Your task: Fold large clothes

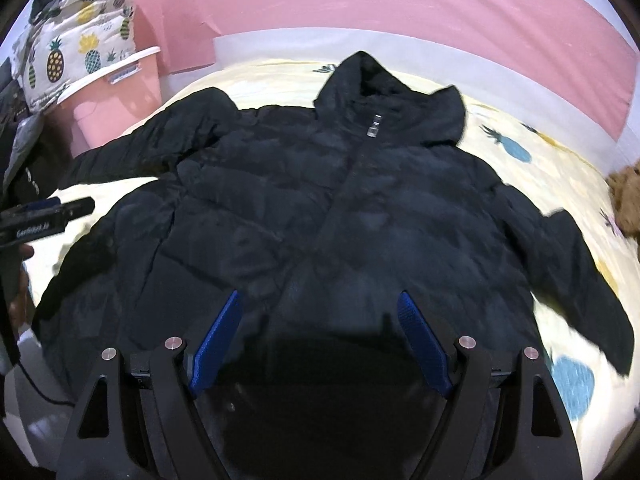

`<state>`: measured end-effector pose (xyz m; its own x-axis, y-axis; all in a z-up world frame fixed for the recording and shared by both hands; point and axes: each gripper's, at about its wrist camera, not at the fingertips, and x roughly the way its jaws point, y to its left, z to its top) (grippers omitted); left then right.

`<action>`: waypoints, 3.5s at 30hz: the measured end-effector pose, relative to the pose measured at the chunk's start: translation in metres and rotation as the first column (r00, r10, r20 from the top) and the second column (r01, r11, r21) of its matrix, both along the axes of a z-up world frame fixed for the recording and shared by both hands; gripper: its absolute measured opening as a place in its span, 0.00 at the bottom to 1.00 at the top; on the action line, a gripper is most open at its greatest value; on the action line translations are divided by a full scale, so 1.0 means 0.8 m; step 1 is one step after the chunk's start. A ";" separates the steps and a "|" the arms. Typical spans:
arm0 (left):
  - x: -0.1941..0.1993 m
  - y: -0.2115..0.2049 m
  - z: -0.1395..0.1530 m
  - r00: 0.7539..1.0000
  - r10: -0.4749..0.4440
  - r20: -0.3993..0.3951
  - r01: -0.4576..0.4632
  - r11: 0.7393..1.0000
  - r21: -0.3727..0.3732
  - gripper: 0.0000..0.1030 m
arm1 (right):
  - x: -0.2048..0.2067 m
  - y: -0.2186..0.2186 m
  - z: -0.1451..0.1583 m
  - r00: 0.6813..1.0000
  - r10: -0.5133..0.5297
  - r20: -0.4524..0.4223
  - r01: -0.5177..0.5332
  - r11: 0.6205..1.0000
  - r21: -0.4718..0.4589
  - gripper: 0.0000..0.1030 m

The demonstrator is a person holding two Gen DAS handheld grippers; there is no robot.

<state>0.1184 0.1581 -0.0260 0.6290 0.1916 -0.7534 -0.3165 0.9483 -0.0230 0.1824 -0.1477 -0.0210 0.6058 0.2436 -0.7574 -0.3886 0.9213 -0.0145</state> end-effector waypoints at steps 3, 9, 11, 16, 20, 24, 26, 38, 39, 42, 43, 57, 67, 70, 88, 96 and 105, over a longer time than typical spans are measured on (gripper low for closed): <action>0.023 0.045 -0.013 0.998 0.066 -0.004 -0.066 0.998 0.004 0.93 | 0.025 0.017 -0.006 1.000 0.019 -0.002 -0.020 1.000 -0.015 0.77; 0.054 0.131 -0.043 0.980 0.198 -0.028 -0.199 0.980 -0.025 0.93 | 0.066 0.039 -0.023 0.999 0.036 -0.017 -0.037 0.999 -0.035 0.77; 0.060 0.155 -0.051 0.972 0.235 -0.031 -0.236 0.970 -0.050 0.93 | 0.076 0.043 -0.030 0.999 0.036 -0.023 -0.037 0.998 -0.041 0.77; 0.070 0.196 -0.076 0.957 0.286 -0.044 -0.289 0.949 -0.125 0.93 | 0.098 0.044 -0.044 0.999 0.020 -0.038 -0.022 0.998 -0.054 0.77; 0.078 0.210 -0.085 0.950 0.311 -0.020 -0.310 0.940 -0.141 0.93 | 0.114 0.043 -0.050 0.999 0.010 -0.040 -0.013 0.998 -0.062 0.77; 0.086 0.218 -0.086 0.946 0.325 -0.004 -0.322 0.935 -0.148 0.92 | 0.125 0.042 -0.054 0.999 0.001 -0.034 -0.003 0.998 -0.067 0.77; 0.092 0.219 -0.085 0.944 0.331 -0.006 -0.328 0.934 -0.143 0.88 | 0.132 0.040 -0.056 0.999 -0.011 -0.034 0.009 0.998 -0.067 0.77; 0.105 0.251 -0.084 0.935 0.343 0.090 -0.287 0.883 -0.372 0.84 | 0.140 0.020 -0.063 0.998 -0.033 -0.044 0.030 0.997 -0.066 0.77; 0.111 0.251 -0.084 0.935 0.344 0.092 -0.292 0.888 -0.354 0.84 | 0.140 0.020 -0.064 0.999 -0.033 -0.043 0.030 0.997 -0.069 0.77; 0.128 0.253 -0.085 0.932 0.353 0.083 -0.317 0.905 -0.285 0.74 | 0.142 0.018 -0.065 0.998 -0.038 -0.041 0.035 0.997 -0.075 0.77; 0.132 0.254 -0.085 0.932 0.355 0.078 -0.324 0.909 -0.263 0.64 | 0.143 0.016 -0.065 0.998 -0.044 -0.040 0.041 0.996 -0.075 0.77; 0.136 0.148 0.034 0.966 0.183 0.184 -0.199 0.977 0.073 0.19 | 0.129 -0.023 -0.046 0.994 -0.104 -0.017 0.102 0.991 -0.084 0.77; 0.148 0.001 0.130 0.960 -0.080 0.269 0.040 0.988 0.152 0.19 | 0.107 -0.079 -0.016 0.986 -0.164 0.015 0.165 0.986 -0.038 0.77; 0.162 -0.052 0.131 0.952 -0.162 0.258 0.121 0.978 0.171 0.19 | 0.104 -0.099 -0.018 0.982 -0.189 0.009 0.189 0.982 -0.026 0.77; 0.245 -0.271 -0.036 0.832 -0.555 0.012 0.555 0.831 -0.036 0.28 | 0.123 -0.161 -0.052 0.962 -0.266 -0.060 0.268 0.963 0.032 0.77; 0.232 -0.290 -0.014 0.764 -0.640 0.089 0.644 0.743 -0.182 0.64 | 0.118 -0.169 -0.029 0.958 -0.283 -0.052 0.287 0.953 0.103 0.77; 0.215 -0.213 0.057 0.825 -0.547 0.143 0.564 0.809 -0.166 0.65 | 0.148 -0.148 -0.017 0.963 -0.253 -0.096 0.269 0.933 0.240 0.77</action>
